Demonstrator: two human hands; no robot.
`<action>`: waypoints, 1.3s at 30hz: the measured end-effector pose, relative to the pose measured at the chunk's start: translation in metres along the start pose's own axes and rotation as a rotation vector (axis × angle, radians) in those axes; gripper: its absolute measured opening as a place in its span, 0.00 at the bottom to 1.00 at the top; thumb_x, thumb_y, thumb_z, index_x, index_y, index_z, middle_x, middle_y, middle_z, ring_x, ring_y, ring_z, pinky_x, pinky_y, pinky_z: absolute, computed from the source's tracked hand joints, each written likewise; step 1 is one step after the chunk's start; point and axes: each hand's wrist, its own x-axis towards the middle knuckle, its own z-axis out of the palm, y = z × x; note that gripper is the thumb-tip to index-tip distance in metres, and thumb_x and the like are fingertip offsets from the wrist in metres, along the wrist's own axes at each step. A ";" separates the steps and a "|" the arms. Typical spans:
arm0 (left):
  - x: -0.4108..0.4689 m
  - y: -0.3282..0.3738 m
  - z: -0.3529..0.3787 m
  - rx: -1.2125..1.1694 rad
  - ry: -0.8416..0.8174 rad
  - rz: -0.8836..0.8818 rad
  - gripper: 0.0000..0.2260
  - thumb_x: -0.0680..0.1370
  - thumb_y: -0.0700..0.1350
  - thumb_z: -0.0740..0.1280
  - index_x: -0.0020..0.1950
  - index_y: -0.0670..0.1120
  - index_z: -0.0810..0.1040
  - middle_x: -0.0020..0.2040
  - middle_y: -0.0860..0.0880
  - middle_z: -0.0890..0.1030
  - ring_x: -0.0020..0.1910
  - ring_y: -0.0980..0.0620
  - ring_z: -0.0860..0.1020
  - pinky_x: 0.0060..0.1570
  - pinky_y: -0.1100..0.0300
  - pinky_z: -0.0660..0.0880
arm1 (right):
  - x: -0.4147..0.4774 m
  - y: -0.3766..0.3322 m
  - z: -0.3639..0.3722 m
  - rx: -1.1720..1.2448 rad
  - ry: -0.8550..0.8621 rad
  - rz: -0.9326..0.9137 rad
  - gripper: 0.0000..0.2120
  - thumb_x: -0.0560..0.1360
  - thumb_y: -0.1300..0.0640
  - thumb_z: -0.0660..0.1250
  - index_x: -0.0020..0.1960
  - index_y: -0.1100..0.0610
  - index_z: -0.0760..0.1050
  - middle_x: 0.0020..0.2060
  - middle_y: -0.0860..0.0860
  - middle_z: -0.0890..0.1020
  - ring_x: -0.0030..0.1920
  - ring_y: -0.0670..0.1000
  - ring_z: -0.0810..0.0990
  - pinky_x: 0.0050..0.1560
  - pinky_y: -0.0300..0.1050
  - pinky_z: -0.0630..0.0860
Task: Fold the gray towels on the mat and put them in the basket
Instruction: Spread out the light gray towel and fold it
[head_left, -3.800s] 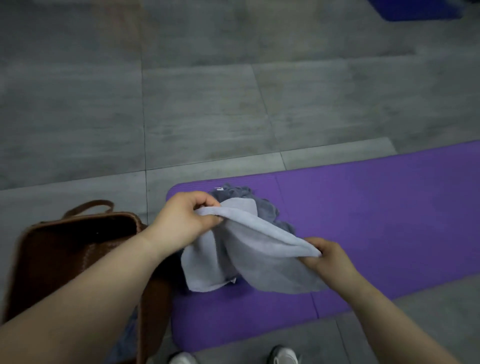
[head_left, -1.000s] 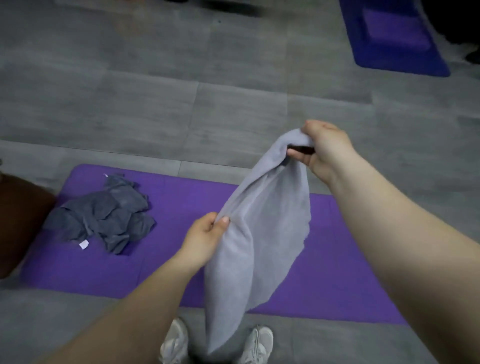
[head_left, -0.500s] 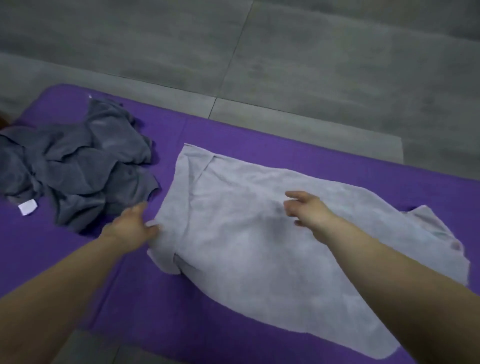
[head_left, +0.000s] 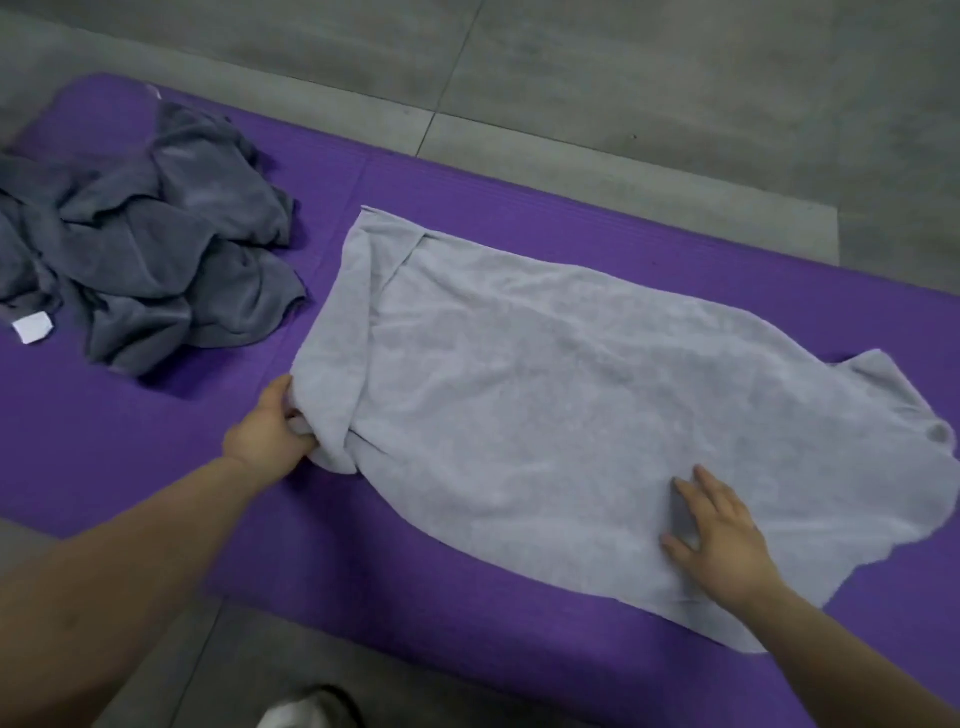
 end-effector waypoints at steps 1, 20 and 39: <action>0.000 0.003 0.000 0.006 0.037 0.020 0.33 0.67 0.44 0.70 0.70 0.43 0.62 0.53 0.39 0.80 0.57 0.41 0.76 0.61 0.51 0.70 | -0.001 0.000 0.005 0.021 0.011 -0.007 0.32 0.76 0.49 0.62 0.74 0.52 0.52 0.76 0.52 0.50 0.75 0.53 0.51 0.74 0.44 0.49; -0.019 -0.030 -0.037 0.547 0.153 0.038 0.24 0.77 0.53 0.61 0.69 0.41 0.65 0.67 0.38 0.67 0.64 0.37 0.68 0.62 0.47 0.65 | 0.011 0.016 0.019 -0.167 0.189 -0.125 0.26 0.48 0.70 0.81 0.45 0.68 0.81 0.44 0.69 0.82 0.37 0.70 0.82 0.34 0.66 0.76; 0.065 0.038 0.013 0.691 0.083 0.269 0.23 0.79 0.55 0.54 0.70 0.44 0.61 0.68 0.43 0.66 0.65 0.42 0.66 0.63 0.52 0.59 | 0.078 -0.167 0.021 -0.308 -0.010 -0.376 0.41 0.65 0.33 0.35 0.74 0.50 0.32 0.71 0.48 0.29 0.73 0.52 0.31 0.72 0.50 0.31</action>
